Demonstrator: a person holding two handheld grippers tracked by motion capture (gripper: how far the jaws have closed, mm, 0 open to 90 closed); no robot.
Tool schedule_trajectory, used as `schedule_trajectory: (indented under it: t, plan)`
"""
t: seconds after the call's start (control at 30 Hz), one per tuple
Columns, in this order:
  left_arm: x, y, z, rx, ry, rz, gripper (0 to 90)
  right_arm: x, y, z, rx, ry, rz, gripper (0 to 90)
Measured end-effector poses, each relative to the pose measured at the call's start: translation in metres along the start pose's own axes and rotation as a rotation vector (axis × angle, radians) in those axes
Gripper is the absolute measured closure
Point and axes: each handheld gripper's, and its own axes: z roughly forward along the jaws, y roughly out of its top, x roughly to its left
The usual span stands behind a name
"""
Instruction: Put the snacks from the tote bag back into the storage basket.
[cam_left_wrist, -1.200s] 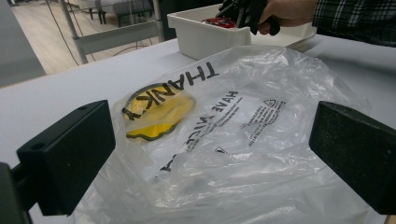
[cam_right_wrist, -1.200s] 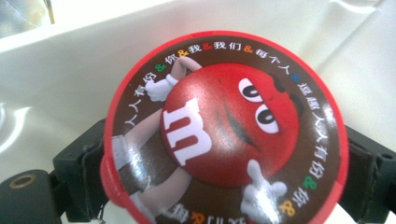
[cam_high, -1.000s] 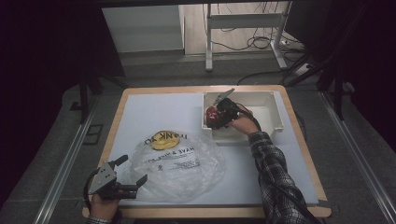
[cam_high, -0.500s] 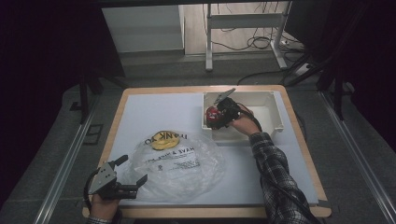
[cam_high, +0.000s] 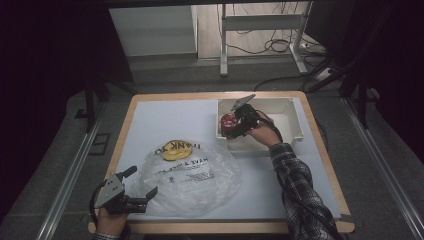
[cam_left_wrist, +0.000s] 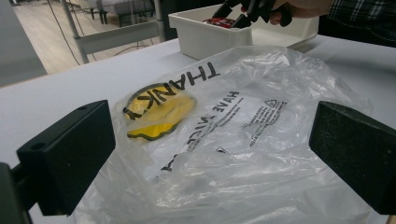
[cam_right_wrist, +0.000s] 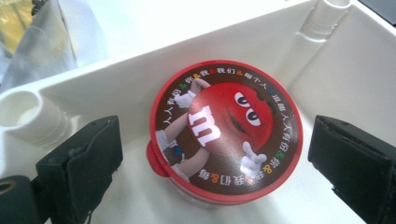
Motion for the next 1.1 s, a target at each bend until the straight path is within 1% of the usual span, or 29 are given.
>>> schedule_trajectory:
  t: [0.2,0.43,0.63,0.8,1.0,1.1]
  plan:
    - [0.000,0.000,0.000,0.001,0.001,0.001,0.4,0.004,-0.001,-0.004,-0.006,-0.010,-0.003,3.0]
    - [-0.001,0.000,0.000,0.002,0.001,0.003,0.4,0.006,-0.003,-0.010,-0.017,-0.009,0.016,2.3]
    - [-0.001,0.000,0.000,0.003,0.000,0.003,0.4,0.009,-0.007,-0.014,-0.018,-0.014,0.018,2.1]
    - [-0.001,0.000,0.001,0.003,0.000,0.005,0.4,0.011,-0.008,-0.016,-0.022,-0.014,0.016,2.0]
    - [-0.001,0.000,0.001,0.002,0.000,0.004,0.4,0.015,-0.009,-0.022,-0.030,-0.019,0.010,2.0]
    - [-0.001,0.000,0.001,0.003,0.000,0.006,0.5,0.017,-0.009,-0.027,-0.043,-0.021,0.008,2.1]
